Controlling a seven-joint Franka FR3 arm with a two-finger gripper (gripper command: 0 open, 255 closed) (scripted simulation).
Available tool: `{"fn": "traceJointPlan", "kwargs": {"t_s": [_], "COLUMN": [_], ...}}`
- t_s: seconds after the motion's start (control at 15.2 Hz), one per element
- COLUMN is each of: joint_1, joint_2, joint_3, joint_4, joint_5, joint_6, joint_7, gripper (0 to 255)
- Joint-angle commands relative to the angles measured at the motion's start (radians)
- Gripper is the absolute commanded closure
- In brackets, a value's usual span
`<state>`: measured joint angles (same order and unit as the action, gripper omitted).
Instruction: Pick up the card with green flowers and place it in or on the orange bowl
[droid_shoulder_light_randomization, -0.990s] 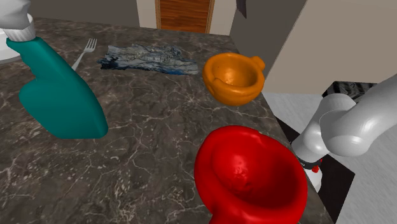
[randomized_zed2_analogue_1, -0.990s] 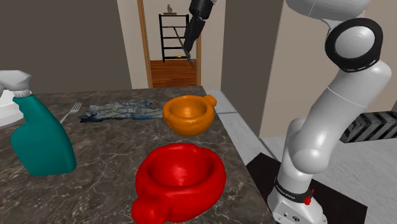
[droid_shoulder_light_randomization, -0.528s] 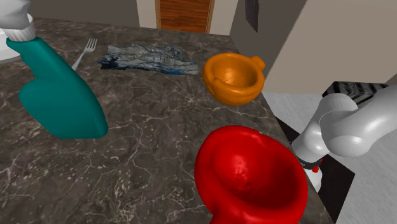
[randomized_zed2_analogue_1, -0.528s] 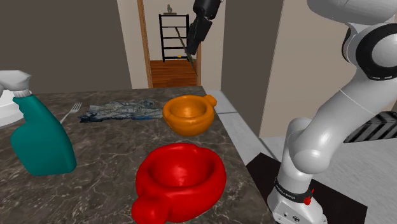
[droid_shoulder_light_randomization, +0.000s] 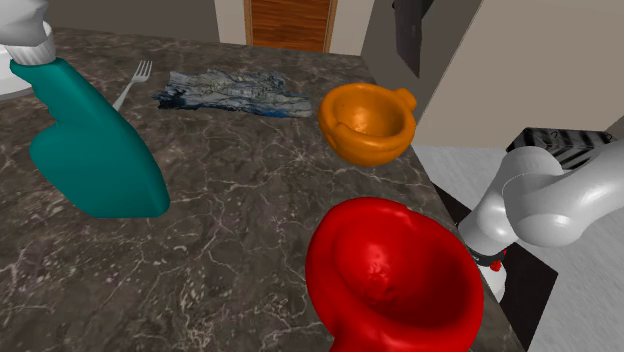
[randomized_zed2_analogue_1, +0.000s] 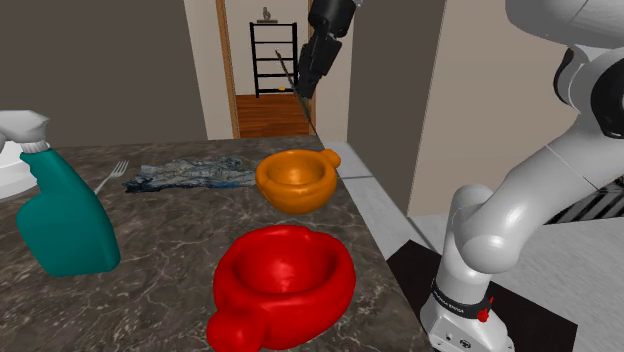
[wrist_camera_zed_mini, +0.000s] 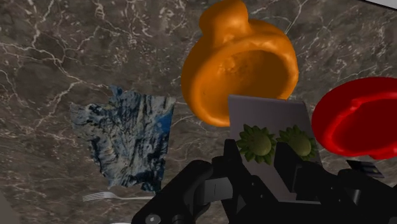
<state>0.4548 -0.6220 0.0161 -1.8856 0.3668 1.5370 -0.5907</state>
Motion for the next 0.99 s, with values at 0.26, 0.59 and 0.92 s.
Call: {"fn": "traceJointPlan", "kwargs": {"t_s": [0.26,0.59,0.92], "joint_1": [-0.003,-0.005,-0.005], "joint_2": [-0.046,-0.077,-0.077], "joint_3": [0.006,0.010,0.010], "joint_4": [-0.118,-0.205,-0.205], "joint_5": [0.004,0.008,0.008], "joint_6": [0.068,0.121,0.121], "joint_7": [-0.024,-0.043,-0.043], "gripper": [255,255,255]}}
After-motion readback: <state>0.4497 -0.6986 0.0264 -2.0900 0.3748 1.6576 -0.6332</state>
